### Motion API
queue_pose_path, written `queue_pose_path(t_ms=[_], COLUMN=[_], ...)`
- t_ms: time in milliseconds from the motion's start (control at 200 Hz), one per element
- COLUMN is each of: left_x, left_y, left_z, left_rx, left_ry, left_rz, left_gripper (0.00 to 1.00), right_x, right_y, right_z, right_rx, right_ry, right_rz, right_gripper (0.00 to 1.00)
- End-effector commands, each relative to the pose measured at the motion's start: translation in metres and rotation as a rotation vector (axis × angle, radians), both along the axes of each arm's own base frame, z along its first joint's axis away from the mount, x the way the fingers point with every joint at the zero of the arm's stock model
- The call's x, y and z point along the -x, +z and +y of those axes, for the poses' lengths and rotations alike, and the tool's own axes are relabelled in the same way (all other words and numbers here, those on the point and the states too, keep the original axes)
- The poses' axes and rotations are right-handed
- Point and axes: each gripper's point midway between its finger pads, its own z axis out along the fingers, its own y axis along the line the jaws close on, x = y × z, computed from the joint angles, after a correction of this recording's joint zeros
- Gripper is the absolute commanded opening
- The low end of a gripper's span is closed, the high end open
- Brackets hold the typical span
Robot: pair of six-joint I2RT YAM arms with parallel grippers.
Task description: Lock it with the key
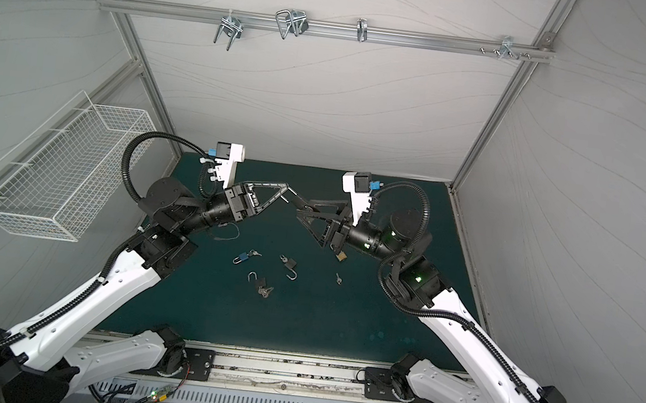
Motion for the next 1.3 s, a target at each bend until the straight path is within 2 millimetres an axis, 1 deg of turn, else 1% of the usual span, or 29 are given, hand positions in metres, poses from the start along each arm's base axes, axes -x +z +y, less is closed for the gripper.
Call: queue_pose_path(t_ms=[0,75,275,420,520,640,685,760,835,870,875,900,940,1045,1110,1175,1295], left_x=[0.014,0.015,0.015,0.016,0.015,0.015,0.016,0.015,0.018,0.021,0.02,0.02,0.022,0.029,0.034,0.035,0.038], left_y=[0.035,0.035,0.034,0.037,0.037,0.037,0.037,0.035,0.034,0.035,0.032,0.026,0.023,0.023,0.026,0.027,0.029], left_z=[0.007,0.008,0.009,0.01,0.01,0.012,0.012,0.012,0.01,0.01,0.009,0.009,0.009,0.009,0.008,0.008,0.006], left_rx=[0.077,0.081,0.089,0.092,0.09,0.091,0.09,0.077,0.056,0.041,0.03,0.005,-0.008,-0.029,-0.032,-0.033,-0.024], left_ry=[-0.022,-0.021,-0.017,-0.015,-0.01,-0.002,0.001,0.005,-0.005,-0.008,-0.008,-0.006,-0.008,-0.022,-0.043,-0.048,-0.057], left_rz=[-0.089,-0.088,-0.084,-0.086,-0.087,-0.09,-0.092,-0.095,-0.115,-0.138,-0.126,-0.121,-0.13,-0.156,-0.171,-0.175,-0.176], left_gripper=[0.0,0.0,0.0,0.0,0.0,0.0,0.0,0.0,0.0,0.0,0.0,0.0,0.0,0.0,0.0,0.0,0.0], right_x=[0.002,0.003,0.0,0.0,-0.001,0.001,0.002,0.004,0.001,0.004,0.004,0.006,0.009,0.018,0.023,0.024,0.024], right_y=[0.025,0.028,0.025,0.022,0.021,0.022,0.024,0.027,0.028,0.032,0.033,0.036,0.04,0.054,0.062,0.065,0.06], right_z=[0.002,0.007,0.014,0.015,0.015,0.014,0.013,0.011,0.01,0.01,0.01,0.01,0.01,0.01,0.01,0.011,0.015], right_rx=[-0.048,-0.056,-0.057,-0.056,-0.058,-0.067,-0.073,-0.086,-0.099,-0.113,-0.117,-0.128,-0.147,-0.189,-0.213,-0.217,-0.161], right_ry=[0.018,0.045,0.063,0.063,0.064,0.07,0.073,0.075,0.082,0.107,0.112,0.131,0.163,0.248,0.284,0.293,0.234], right_rz=[-0.103,-0.112,-0.103,-0.097,-0.088,-0.082,-0.072,-0.041,0.036,0.058,0.063,0.088,0.119,0.178,0.192,0.192,0.138], right_gripper=[0.59,0.56,0.35,0.29,0.21,0.08,0.0,0.0,0.0,0.0,0.0,0.0,0.0,0.0,0.0,0.0,0.0])
